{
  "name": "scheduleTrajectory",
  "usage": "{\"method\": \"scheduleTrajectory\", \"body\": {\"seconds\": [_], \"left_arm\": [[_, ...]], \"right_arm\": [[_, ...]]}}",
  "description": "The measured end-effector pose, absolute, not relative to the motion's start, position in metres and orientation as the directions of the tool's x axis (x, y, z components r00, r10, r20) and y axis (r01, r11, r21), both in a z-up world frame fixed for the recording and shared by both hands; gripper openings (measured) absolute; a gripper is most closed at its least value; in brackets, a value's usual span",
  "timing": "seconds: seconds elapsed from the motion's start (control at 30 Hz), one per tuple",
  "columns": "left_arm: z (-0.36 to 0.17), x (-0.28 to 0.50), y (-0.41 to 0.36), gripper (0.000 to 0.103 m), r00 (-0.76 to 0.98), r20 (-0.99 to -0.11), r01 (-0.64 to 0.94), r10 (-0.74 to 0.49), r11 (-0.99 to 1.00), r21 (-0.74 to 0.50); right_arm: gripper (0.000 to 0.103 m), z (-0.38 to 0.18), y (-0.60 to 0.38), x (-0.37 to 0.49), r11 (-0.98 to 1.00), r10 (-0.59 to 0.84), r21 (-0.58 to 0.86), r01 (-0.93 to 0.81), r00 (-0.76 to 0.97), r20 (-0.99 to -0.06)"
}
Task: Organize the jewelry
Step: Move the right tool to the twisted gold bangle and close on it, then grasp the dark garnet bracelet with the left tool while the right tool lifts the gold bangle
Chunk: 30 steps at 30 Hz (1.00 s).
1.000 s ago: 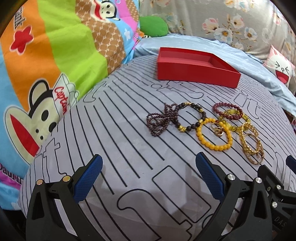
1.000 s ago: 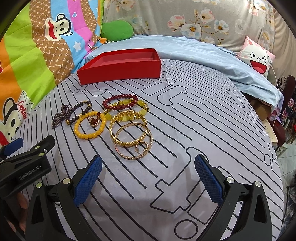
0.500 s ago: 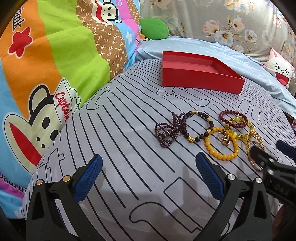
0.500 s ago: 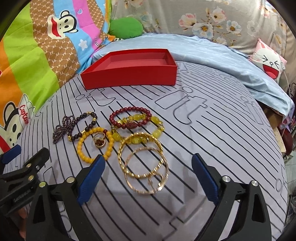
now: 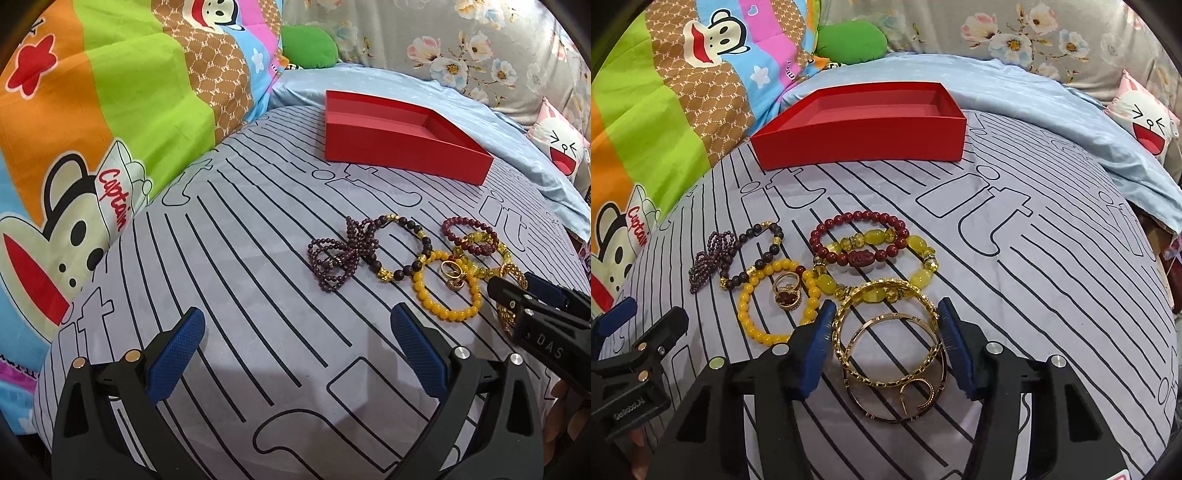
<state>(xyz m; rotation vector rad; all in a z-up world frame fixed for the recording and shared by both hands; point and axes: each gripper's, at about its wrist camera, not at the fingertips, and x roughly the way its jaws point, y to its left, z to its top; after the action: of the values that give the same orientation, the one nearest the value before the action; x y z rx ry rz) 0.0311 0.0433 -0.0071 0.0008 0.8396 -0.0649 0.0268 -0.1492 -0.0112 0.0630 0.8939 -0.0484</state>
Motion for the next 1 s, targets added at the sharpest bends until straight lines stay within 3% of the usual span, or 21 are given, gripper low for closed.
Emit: {"method": "scheduleTrajectory", "body": {"seconds": [0.43, 0.53, 0.6, 0.83, 1.0], "left_arm": [[-0.001, 0.051, 0.039, 0.093, 0.679, -0.729, 0.100, -0.082, 0.995, -0.019], [-0.001, 0.061, 0.040, 0.086, 0.679, -0.729, 0.106, -0.091, 0.994, -0.026], [-0.003, 0.069, 0.041, 0.074, 0.664, -0.740, 0.116, -0.112, 0.992, -0.046], [-0.012, 0.077, 0.040, 0.052, 0.622, -0.765, 0.148, -0.168, 0.984, -0.096], [-0.012, 0.075, 0.038, 0.026, 0.614, -0.762, 0.171, -0.203, 0.978, -0.123]], "right_arm": [[0.054, 0.002, -0.159, 0.009, 0.993, -0.008, 0.068, 0.092, 0.645, -0.764], [0.054, 0.004, -0.160, 0.007, 0.993, -0.005, 0.075, 0.095, 0.647, -0.763], [0.054, 0.004, -0.161, 0.006, 0.992, -0.002, 0.078, 0.095, 0.648, -0.762], [0.054, 0.007, -0.165, 0.004, 0.990, 0.001, 0.090, 0.105, 0.647, -0.762], [0.054, 0.007, -0.164, 0.002, 0.990, 0.006, 0.096, 0.103, 0.647, -0.763]]}}
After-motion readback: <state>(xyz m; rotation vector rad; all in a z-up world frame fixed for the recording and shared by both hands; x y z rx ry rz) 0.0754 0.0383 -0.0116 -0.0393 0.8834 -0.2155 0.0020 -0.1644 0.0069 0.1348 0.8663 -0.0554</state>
